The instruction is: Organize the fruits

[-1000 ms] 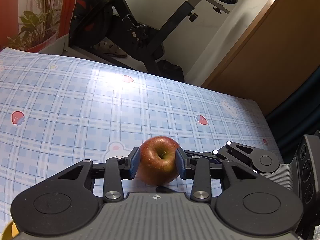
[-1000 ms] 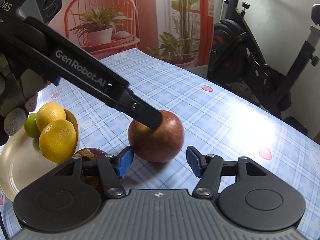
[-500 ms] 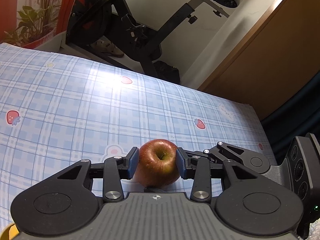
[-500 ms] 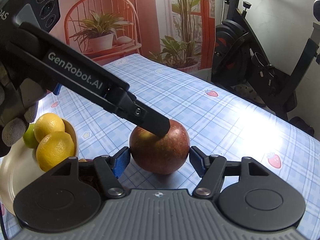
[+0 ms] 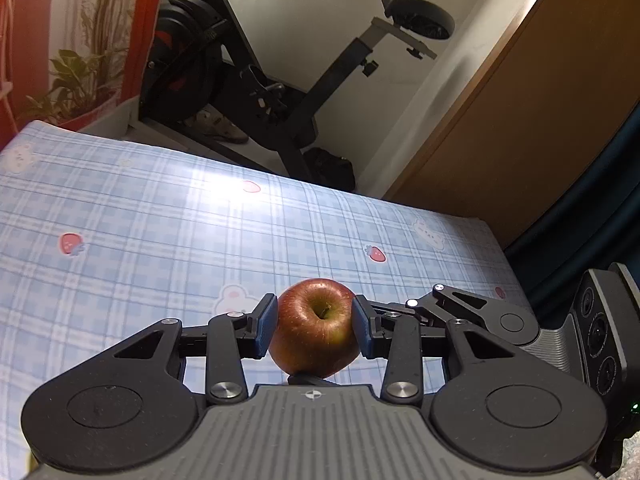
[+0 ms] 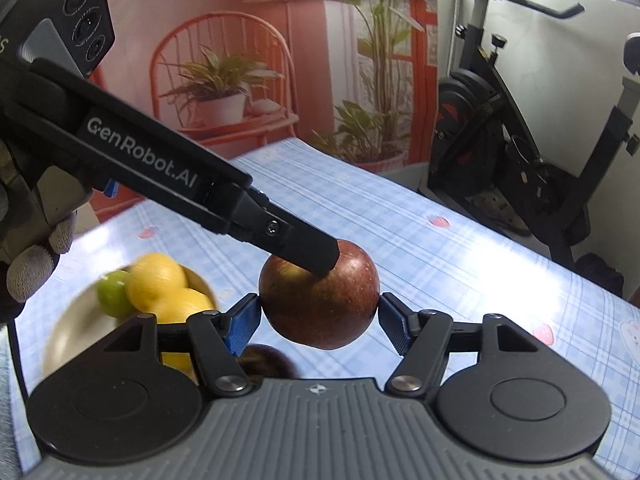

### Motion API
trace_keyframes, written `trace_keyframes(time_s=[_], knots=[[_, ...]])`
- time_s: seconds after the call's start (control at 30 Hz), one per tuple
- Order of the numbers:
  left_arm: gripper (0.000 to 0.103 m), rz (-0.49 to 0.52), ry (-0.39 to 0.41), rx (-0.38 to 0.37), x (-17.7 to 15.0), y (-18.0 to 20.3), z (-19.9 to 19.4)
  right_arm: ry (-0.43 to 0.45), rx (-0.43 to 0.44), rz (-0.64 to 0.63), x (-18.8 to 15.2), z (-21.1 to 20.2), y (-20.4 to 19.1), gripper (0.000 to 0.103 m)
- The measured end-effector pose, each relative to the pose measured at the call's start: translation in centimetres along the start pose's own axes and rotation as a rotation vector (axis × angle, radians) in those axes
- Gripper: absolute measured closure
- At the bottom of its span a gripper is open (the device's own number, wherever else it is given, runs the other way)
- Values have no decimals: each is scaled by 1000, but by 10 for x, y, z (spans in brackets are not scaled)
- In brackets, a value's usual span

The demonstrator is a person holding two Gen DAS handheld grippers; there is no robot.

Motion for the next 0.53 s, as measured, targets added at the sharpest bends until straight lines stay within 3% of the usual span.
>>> trace_keyframes(time_s=[0.23, 0.53], knots=[[61, -5, 13, 51, -23, 30, -44, 34, 56, -38, 3, -31, -54, 36], [60, -56, 9, 108, -69, 8, -91, -2, 142, -88, -21, -42, -129, 36]])
Point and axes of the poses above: each gripper's, at about its wrist camera, not at the fingertips, and z roughly the way its jaws point, y to its right, x to its top, the point moved 6 cm from there along z, roughly the way its jaws point, and after that the axes turned 14 degrees about -x, right-handed, at the moved point
